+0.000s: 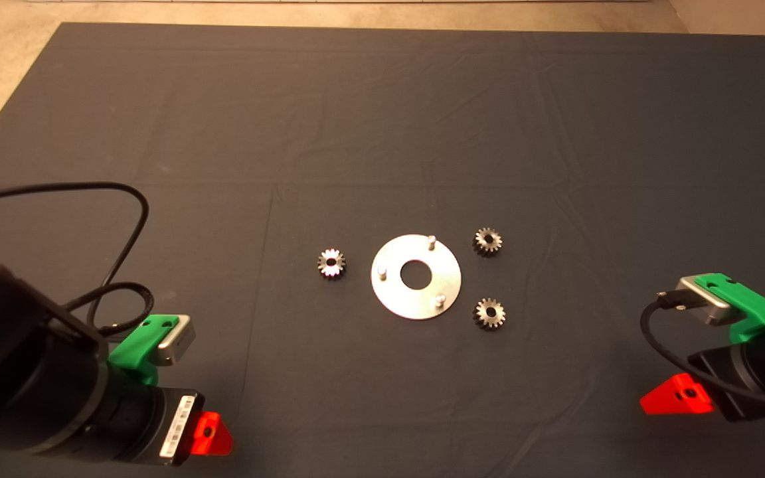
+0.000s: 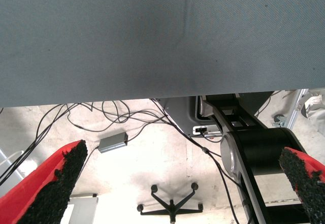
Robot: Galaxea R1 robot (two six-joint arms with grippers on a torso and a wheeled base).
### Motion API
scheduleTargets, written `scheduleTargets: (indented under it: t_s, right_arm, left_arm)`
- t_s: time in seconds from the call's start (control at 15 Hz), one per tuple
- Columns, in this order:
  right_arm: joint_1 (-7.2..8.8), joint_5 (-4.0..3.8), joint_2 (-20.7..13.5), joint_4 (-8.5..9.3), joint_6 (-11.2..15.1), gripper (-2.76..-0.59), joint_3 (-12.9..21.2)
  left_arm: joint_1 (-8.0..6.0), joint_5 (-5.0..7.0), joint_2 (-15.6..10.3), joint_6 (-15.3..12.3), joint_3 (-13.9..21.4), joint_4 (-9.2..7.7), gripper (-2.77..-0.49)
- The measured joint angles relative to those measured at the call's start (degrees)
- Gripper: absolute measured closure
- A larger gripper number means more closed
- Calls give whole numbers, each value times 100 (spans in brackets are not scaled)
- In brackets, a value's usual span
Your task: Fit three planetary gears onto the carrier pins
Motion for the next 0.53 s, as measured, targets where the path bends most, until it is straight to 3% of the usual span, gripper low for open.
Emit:
scheduleTargets:
  t_s: [0.53]
  right_arm:
    - [0,0,4,0,0,-273,0]
  left_arm:
    - [0,-2,28,27,-137,13,-275]
